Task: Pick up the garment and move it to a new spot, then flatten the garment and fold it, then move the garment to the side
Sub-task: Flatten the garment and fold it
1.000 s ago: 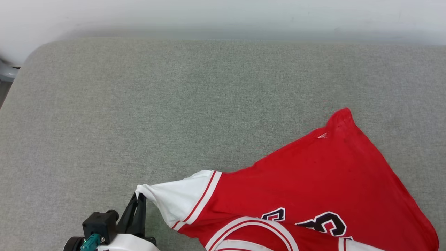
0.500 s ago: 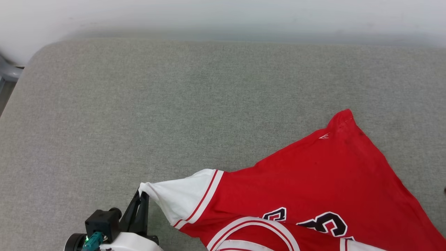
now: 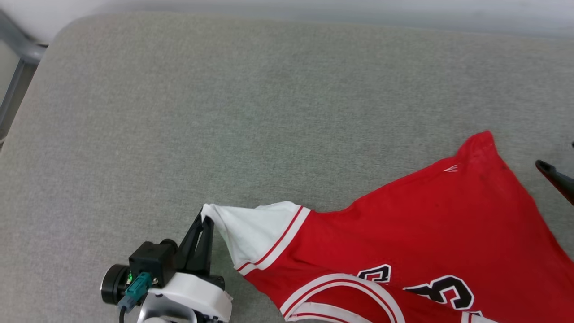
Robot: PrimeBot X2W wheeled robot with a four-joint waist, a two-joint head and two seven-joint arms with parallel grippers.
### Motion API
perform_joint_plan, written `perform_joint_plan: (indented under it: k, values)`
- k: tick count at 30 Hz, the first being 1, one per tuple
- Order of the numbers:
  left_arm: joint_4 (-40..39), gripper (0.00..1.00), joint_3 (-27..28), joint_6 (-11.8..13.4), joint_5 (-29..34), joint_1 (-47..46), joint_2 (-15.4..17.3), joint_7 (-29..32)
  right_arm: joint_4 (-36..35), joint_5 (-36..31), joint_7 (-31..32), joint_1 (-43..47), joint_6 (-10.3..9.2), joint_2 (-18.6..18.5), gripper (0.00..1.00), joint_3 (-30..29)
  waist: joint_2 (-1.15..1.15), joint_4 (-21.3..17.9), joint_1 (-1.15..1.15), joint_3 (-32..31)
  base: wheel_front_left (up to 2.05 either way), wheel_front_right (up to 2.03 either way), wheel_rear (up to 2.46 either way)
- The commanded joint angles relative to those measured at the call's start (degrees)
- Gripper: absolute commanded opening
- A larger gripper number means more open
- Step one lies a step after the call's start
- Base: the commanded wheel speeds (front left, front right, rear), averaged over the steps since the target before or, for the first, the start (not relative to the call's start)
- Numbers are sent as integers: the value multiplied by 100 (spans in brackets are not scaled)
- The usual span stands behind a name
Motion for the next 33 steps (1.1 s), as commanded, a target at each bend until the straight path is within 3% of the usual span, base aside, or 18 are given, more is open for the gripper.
perform_joint_plan:
  k: [1,5,12,22,23,24,33]
  values:
    - [5,0,-16,-31,32,-127,-27,2,208,-35,210,-407,-4,25,100,295,0,135,-1,144,0,0,0]
    - [40,0,-75,-67,60,-260,-111,-47,795,-92,528,-1225,-4,162,100,976,0,276,-1,313,0,0,0]
    - [114,0,-139,-103,69,-435,-232,-117,1878,-150,545,-2143,-4,389,100,1908,0,502,-1,580,0,0,0]
    - [267,0,-164,-139,49,-542,-330,-205,2973,108,269,-2032,5,540,100,2868,0,593,-1,721,0,0,0]
    - [286,0,-157,-139,42,-535,-327,-216,3026,159,207,-2023,4,550,96,2941,0,579,-1,708,0,0,0]
    - [319,0,-130,-132,33,-528,-309,-223,3094,253,-1,-2096,5,573,0,3039,0,534,-1,661,0,0,0]
    - [314,0,-69,-109,125,-514,-75,-199,3038,557,-1315,-2641,-6,562,0,3066,0,217,-1,128,0,0,0]
